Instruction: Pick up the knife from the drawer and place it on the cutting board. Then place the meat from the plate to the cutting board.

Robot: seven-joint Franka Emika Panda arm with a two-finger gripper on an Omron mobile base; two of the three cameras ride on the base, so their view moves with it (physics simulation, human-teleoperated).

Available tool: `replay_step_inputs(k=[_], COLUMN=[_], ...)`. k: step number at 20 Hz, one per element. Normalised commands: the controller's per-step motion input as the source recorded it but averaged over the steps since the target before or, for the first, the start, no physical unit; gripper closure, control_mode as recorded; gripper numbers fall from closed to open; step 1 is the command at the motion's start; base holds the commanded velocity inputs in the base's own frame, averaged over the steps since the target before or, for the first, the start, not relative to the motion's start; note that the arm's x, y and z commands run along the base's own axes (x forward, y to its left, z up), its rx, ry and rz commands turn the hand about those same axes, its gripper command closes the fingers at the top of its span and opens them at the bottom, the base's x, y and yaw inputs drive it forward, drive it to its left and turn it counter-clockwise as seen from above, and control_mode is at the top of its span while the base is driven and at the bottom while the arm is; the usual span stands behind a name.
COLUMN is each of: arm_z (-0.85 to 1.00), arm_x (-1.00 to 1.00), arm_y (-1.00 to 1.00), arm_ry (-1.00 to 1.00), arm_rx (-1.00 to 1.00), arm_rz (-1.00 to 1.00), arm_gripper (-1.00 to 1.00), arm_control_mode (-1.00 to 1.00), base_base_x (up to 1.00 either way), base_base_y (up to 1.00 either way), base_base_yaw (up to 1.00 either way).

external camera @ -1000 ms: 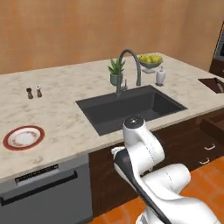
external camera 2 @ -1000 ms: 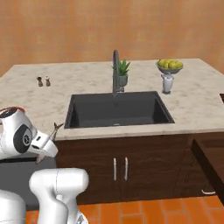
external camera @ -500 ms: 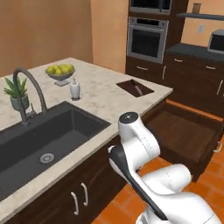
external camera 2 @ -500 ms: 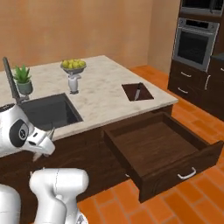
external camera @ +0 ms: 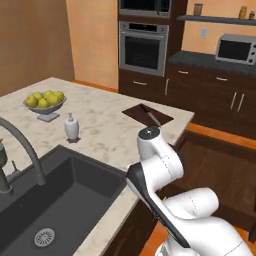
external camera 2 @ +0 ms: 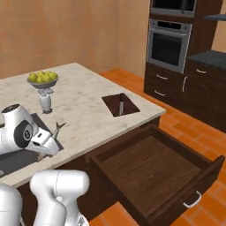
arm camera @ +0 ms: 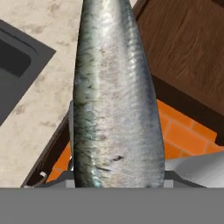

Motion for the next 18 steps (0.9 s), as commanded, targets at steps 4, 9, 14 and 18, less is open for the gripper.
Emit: replay_step_inputs(k=[4, 9, 14, 18], arm_z=[0.0, 0.0, 0.0, 0.12], arm_x=[0.0, 0.0, 0.0, 0.11], arm_y=[0.0, 0.0, 0.0, -0.01], arm_ry=[0.0, 0.0, 0.0, 0.0], arm_rx=[0.0, 0.0, 0.0, 0.03], arm_rz=[0.0, 0.0, 0.0, 0.0], arm_gripper=[1.0, 1.0, 1.0, 1.0], arm_control_mode=[1.0, 1.0, 1.0, -1.0], base_base_x=[0.74, 0.3, 0.37, 0.41], base_base_y=[-0.52, -0.5, -0.18, 0.0], base_base_yaw=[-0.12, -0.08, -0.03, 0.0])
